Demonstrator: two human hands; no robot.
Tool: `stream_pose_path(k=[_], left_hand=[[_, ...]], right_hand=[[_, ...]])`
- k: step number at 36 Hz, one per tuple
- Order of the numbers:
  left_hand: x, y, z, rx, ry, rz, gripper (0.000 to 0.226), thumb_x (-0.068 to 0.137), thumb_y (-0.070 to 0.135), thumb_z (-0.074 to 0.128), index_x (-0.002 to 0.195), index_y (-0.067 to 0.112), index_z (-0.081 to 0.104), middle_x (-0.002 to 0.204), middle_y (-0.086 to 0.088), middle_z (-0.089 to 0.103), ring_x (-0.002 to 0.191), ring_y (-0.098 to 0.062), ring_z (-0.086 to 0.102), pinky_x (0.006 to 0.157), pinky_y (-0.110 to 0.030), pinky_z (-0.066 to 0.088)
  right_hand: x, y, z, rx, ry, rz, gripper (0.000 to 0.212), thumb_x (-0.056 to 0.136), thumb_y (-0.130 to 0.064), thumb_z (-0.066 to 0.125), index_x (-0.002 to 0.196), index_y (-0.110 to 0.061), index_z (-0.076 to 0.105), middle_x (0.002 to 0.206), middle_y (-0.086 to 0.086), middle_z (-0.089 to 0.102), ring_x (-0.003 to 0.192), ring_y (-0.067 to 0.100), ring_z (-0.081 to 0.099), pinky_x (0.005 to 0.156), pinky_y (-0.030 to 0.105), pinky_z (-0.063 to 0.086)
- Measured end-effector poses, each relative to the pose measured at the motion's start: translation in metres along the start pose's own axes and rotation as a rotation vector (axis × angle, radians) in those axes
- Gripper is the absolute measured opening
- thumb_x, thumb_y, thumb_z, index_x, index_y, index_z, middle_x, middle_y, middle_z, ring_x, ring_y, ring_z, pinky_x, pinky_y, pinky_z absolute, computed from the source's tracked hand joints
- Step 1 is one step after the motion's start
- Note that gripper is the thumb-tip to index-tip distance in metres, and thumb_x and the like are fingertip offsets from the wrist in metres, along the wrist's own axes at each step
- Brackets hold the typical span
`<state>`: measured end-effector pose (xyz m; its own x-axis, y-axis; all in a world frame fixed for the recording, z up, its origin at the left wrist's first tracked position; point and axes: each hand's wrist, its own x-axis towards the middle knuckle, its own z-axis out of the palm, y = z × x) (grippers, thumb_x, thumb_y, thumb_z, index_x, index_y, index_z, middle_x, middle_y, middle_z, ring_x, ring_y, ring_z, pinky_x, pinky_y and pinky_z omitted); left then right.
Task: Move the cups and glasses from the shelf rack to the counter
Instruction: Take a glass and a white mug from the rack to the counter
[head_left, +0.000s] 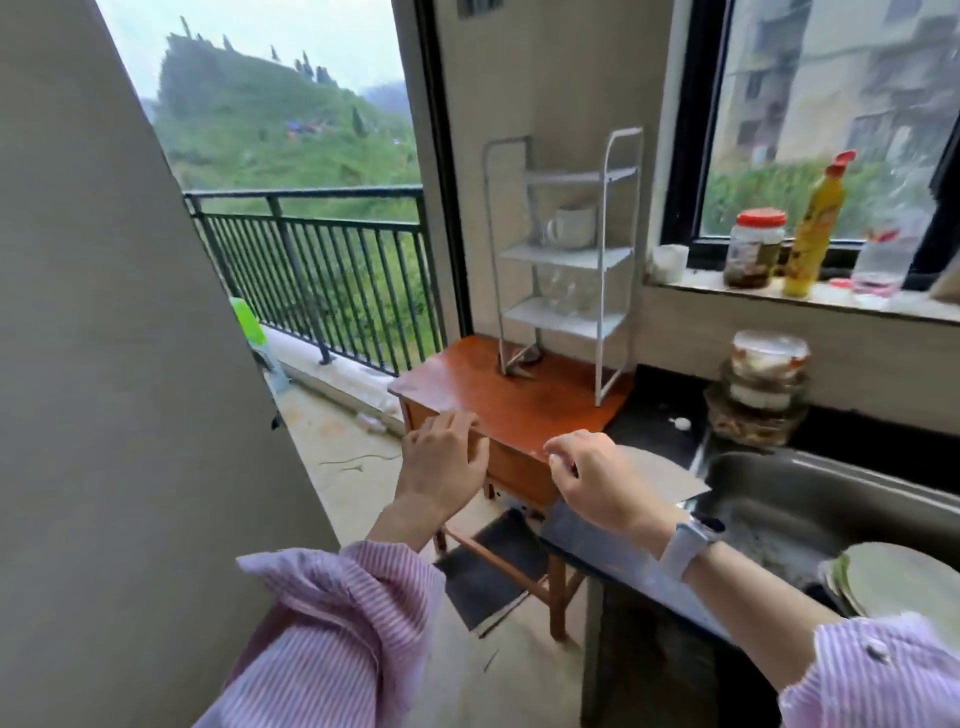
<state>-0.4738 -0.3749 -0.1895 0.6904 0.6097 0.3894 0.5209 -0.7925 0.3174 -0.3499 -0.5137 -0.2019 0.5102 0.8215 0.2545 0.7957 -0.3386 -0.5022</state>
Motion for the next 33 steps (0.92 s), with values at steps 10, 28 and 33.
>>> stream_pose_path(k=[10,28,33], left_hand=[[0.175,-0.042,0.023,-0.092,0.003,-0.012,0.029,0.089,0.022,0.05,0.115,0.011,0.057,0.119,-0.011,0.06,0.111,-0.028,0.053,0.095,-0.045,0.043],[0.472,-0.079,0.132,-0.381,-0.061,0.222,0.027,0.088,0.012,0.051,0.113,0.005,0.057,0.113,-0.017,0.06,0.107,-0.032,0.055,0.092,-0.039,0.043],[0.544,-0.081,0.16,-0.453,-0.097,0.264,0.034,0.09,0.016,0.049,0.123,0.009,0.051,0.126,-0.013,0.056,0.116,-0.03,0.05,0.1,-0.04,0.04]], right_hand=[[0.189,0.027,-0.004,0.021,0.03,-0.001,0.032,0.093,-0.026,0.04,0.115,-0.014,0.059,0.117,0.007,0.063,0.108,0.026,0.055,0.093,0.043,0.047],[0.469,0.11,0.003,0.124,0.383,0.278,0.028,0.094,-0.015,0.043,0.116,-0.003,0.056,0.116,0.017,0.062,0.105,0.03,0.058,0.088,0.03,0.042],[0.563,0.136,-0.008,0.244,0.491,0.5,0.022,0.092,-0.017,0.043,0.102,-0.002,0.056,0.099,0.016,0.058,0.092,0.029,0.054,0.073,0.03,0.035]])
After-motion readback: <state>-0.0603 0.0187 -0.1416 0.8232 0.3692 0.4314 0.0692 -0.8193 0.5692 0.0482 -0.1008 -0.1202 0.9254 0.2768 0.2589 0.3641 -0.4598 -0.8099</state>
